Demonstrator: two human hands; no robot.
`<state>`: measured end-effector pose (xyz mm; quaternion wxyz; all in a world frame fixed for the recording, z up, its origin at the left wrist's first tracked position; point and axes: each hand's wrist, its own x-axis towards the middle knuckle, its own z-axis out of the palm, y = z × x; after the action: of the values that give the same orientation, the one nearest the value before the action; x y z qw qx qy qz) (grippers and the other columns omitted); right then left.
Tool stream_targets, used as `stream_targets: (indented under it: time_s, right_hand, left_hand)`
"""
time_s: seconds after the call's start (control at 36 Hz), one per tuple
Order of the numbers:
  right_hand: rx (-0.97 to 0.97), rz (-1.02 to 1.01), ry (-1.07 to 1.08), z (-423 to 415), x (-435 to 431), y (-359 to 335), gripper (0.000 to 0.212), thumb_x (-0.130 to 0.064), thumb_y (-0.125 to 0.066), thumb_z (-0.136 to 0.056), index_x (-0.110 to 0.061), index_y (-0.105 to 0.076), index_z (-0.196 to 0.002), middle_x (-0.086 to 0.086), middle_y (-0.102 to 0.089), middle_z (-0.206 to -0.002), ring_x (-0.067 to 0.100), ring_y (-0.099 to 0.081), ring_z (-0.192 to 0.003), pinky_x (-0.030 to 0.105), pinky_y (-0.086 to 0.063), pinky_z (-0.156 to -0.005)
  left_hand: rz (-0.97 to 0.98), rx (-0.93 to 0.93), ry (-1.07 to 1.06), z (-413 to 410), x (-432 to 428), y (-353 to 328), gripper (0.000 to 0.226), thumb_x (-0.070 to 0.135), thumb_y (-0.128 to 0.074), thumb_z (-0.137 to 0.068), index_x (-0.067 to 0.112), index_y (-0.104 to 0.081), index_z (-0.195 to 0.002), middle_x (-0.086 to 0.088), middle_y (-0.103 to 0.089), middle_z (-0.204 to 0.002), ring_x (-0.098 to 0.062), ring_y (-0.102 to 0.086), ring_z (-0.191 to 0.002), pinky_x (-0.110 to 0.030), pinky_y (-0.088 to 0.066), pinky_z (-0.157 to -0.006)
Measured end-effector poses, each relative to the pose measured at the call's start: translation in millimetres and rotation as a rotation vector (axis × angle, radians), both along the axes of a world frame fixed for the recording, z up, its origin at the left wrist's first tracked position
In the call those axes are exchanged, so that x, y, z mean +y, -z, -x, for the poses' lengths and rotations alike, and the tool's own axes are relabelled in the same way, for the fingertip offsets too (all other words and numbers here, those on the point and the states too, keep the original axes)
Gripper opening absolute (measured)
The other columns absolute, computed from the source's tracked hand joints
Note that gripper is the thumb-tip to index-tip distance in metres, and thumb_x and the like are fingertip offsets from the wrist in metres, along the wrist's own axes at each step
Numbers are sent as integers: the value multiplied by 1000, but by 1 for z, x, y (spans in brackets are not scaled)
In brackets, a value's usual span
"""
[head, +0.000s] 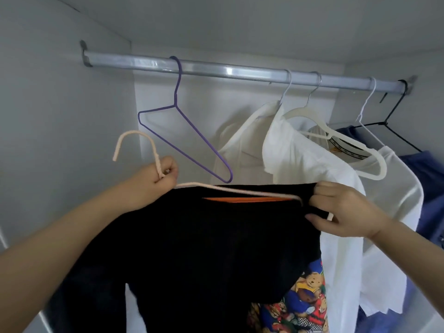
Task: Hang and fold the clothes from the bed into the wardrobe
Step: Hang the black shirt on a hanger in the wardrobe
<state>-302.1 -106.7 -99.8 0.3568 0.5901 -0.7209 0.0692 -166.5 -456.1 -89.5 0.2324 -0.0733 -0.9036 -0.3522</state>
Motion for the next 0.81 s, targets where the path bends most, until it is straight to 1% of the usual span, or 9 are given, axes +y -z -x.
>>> stream_targets:
  time_s: [0.17, 0.25, 0.39, 0.47, 0.58, 0.67, 0.72, 0.75, 0.81]
  right_hand:
    - [-5, 9, -48, -12, -25, -3, 66, -44, -31, -96, -6, -49, -46, 4, -45, -44, 20, -45, -39, 18, -37, -41]
    - [18, 12, -98, -20, -47, -3, 63, -43, -35, -96, -7, -50, -46, 4, -44, -44, 20, -45, -39, 19, -36, -43]
    - [21, 42, -155, -37, -80, 2, 60, -49, -48, -89, -6, -51, -48, 5, -46, -45, 19, -48, -41, 22, -38, -42]
    - [3, 91, -166, -45, -95, 10, 53, -44, -70, -76, -4, -50, -48, 7, -46, -46, 19, -49, -41, 20, -35, -42]
    - [-35, 223, -183, -46, -104, 16, 46, -39, -79, -65, -1, -54, -57, 11, -51, -59, 15, -44, -62, 21, -32, -55]
    - [-242, 346, 16, -43, -103, 13, 59, -41, -83, -57, 2, -61, -92, 16, -56, -98, 20, -50, -96, 24, -43, -80]
    - [-524, 296, 225, -43, -97, 8, 74, -56, -76, -62, -12, -52, -117, 0, -50, -112, 17, -50, -104, 28, -45, -83]
    - [-639, 222, 364, -42, -94, 8, 68, -65, -65, -67, -20, -50, -115, -10, -51, -102, 10, -52, -95, 26, -45, -74]
    - [-668, 93, 537, -38, -92, 12, 50, -72, -50, -72, -23, -54, -84, -12, -52, -69, 6, -52, -64, 22, -34, -51]
  left_hand:
    - [67, -72, -8, 2, 5, 4, 25, 5, -44, -94, 17, -39, -73, 4, -38, -65, -1, -35, -55, -14, -31, -56]
    - [49, -63, -17, 7, 16, 5, 21, 15, -46, -93, 21, -40, -74, 6, -40, -64, -6, -36, -58, -23, -32, -59]
    - [52, 33, -17, 12, 41, 3, 28, 8, -51, -89, 26, -40, -70, 8, -42, -61, 3, -42, -52, -12, -33, -53]
    - [81, 28, 10, 14, 56, 1, 29, 9, -52, -88, 27, -38, -69, 7, -42, -59, -3, -40, -52, -15, -32, -52]
    - [89, -12, 89, 12, 67, 3, 26, 11, -51, -89, 26, -40, -70, 7, -43, -62, -2, -39, -53, -15, -33, -54]
    - [48, 31, 60, 10, 64, 0, 25, 12, -52, -88, 26, -41, -71, 8, -42, -59, 2, -41, -53, -11, -35, -54]
    - [33, 87, 8, 10, 59, -3, 25, 13, -53, -87, 27, -41, -71, 9, -42, -57, 5, -43, -52, -8, -35, -53]
    - [25, 110, -10, 11, 56, -5, 26, 13, -54, -87, 27, -41, -70, 10, -43, -56, 6, -44, -52, -7, -35, -52]
    - [34, 128, -23, 12, 56, -6, 26, 13, -55, -87, 28, -40, -70, 10, -43, -55, 7, -46, -52, -7, -35, -52]
